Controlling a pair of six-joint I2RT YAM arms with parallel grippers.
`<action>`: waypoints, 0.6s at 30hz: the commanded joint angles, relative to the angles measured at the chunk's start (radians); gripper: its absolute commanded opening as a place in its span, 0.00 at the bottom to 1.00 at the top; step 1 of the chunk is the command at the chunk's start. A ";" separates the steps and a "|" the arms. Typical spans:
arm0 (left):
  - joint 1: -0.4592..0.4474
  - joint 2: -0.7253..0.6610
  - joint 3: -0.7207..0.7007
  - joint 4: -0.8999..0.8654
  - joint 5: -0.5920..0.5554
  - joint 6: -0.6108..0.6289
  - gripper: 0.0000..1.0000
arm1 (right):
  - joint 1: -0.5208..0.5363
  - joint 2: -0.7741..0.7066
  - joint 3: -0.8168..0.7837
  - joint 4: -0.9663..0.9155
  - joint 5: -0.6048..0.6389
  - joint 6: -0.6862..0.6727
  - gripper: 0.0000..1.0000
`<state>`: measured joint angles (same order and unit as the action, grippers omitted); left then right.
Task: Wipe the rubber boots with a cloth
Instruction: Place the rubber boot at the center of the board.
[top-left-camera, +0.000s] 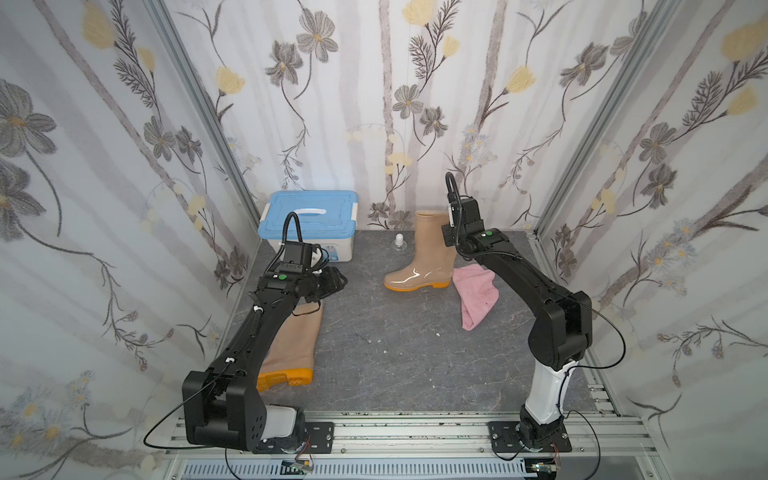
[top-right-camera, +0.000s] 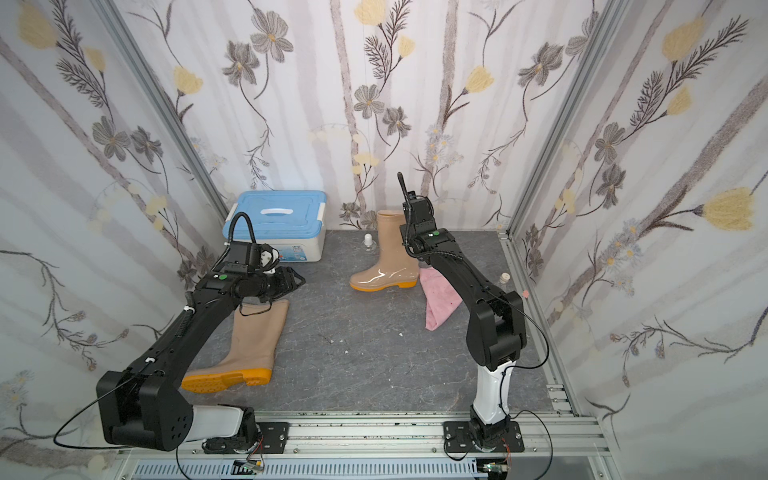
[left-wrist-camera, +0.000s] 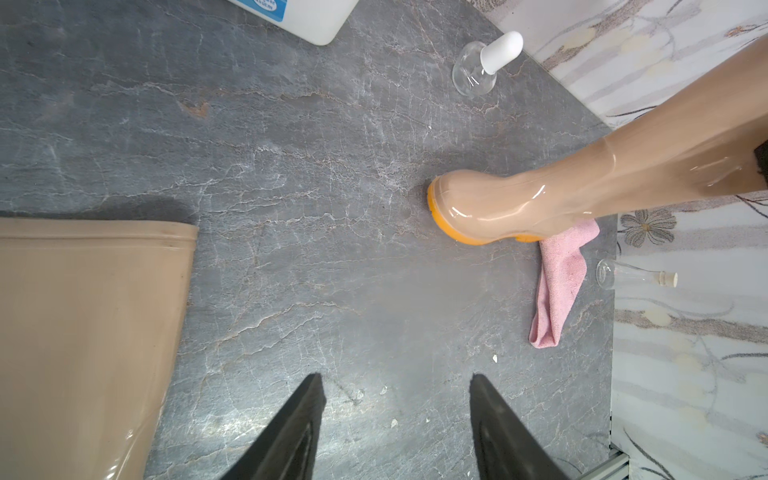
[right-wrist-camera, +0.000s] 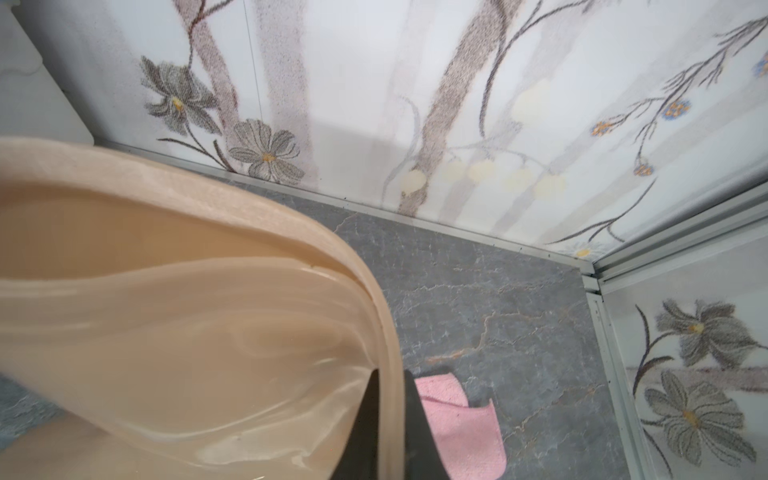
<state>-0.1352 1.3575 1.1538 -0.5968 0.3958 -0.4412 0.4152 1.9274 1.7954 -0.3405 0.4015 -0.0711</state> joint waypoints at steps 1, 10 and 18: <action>0.007 0.003 0.013 -0.010 -0.012 0.024 0.59 | -0.019 0.023 0.044 0.120 0.032 -0.072 0.00; 0.032 0.007 0.015 -0.023 -0.020 0.032 0.59 | -0.037 0.089 0.073 0.051 0.035 -0.046 0.06; 0.054 -0.004 0.024 -0.050 -0.029 0.048 0.59 | -0.037 0.063 0.122 -0.047 0.078 -0.037 0.90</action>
<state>-0.0887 1.3609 1.1671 -0.6262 0.3779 -0.4149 0.3775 2.0193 1.8839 -0.3576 0.4480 -0.1158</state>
